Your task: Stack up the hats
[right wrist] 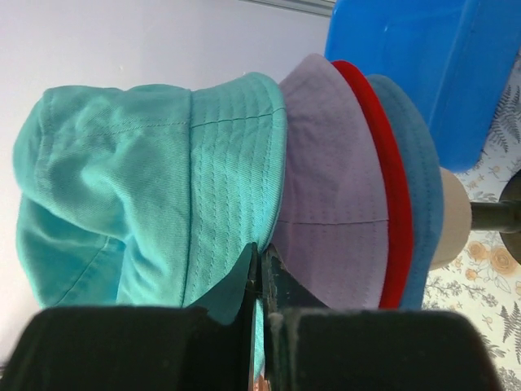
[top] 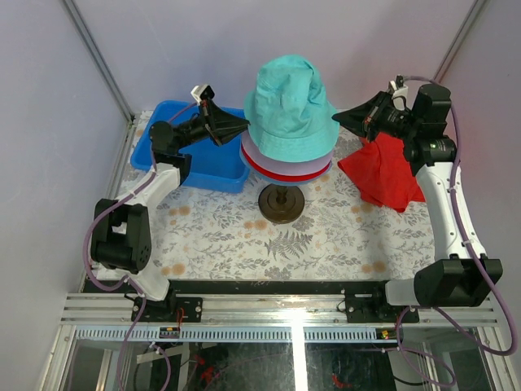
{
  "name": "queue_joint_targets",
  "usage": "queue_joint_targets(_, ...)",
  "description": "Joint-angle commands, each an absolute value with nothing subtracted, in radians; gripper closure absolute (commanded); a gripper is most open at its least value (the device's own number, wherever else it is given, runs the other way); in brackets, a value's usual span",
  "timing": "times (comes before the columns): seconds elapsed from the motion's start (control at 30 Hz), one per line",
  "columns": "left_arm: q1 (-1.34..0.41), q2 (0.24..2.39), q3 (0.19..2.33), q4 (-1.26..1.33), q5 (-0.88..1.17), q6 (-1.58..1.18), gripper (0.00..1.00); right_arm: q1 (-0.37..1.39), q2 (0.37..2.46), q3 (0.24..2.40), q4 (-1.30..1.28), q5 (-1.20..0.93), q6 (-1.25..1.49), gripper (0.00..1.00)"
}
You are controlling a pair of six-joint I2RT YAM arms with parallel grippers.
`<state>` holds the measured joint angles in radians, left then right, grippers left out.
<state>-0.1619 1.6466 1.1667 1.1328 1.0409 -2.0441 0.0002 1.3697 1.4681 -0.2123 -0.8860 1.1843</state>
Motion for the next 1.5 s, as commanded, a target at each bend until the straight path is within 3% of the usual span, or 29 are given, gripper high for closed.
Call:
queue_joint_targets(0.0, -0.161, 1.624, 1.119, 1.216, 1.045, -2.040, 0.91, -0.008, 1.336, 1.443, -0.239, -0.928, 1.121, 1.00)
queue_joint_targets(0.3, -0.162, 1.726, 1.179, 1.417, 0.996, -2.136, 0.90, -0.008, 1.348, 1.451, -0.231, -0.941, 1.110, 1.00)
queue_joint_targets(0.4, -0.164, 1.716, 1.231, 1.370, 1.016, -2.114, 0.86, -0.008, 1.358, 1.484, -0.258, -0.942, 1.090, 1.00)
queue_joint_targets(0.53, -0.163, 1.694, 1.249, 1.360, 1.033, -2.087, 0.74, -0.008, 1.367, 1.499, -0.259, -0.942, 1.087, 1.00)
queue_joint_targets(0.6, -0.160, 1.684, 1.249, 1.379, 1.030, -2.078, 0.57, -0.008, 1.371, 1.507, -0.261, -0.942, 1.088, 1.00)
queue_joint_targets(0.77, -0.160, 1.674, 1.249, 1.381, 1.028, -2.048, 0.79, -0.008, 1.374, 1.519, -0.271, -0.941, 1.085, 1.00)
queue_joint_targets(1.0, -0.173, 1.727, 1.318, 1.388, 1.030, -2.051, 0.73, -0.002, 1.379, 1.543, -0.292, -0.935, 1.078, 1.00)
queue_joint_targets(1.1, -0.178, 1.741, 1.348, 1.363, 1.024, -2.034, 0.75, 0.005, 1.380, 1.543, -0.297, -0.928, 1.077, 1.00)
queue_joint_targets(1.3, -0.187, 1.761, 1.350, 1.367, 1.012, -2.040, 0.95, 0.020, 1.382, 1.546, -0.298, -0.919, 1.076, 1.00)
queue_joint_targets(1.4, -0.187, 1.772, 1.339, 1.400, 0.998, -2.069, 0.95, 0.024, 1.386, 1.547, -0.300, -0.917, 1.076, 1.00)
queue_joint_targets(1.47, -0.186, 1.782, 1.336, 1.442, 0.985, -2.100, 1.00, 0.026, 1.388, 1.547, -0.306, -0.916, 1.072, 1.00)
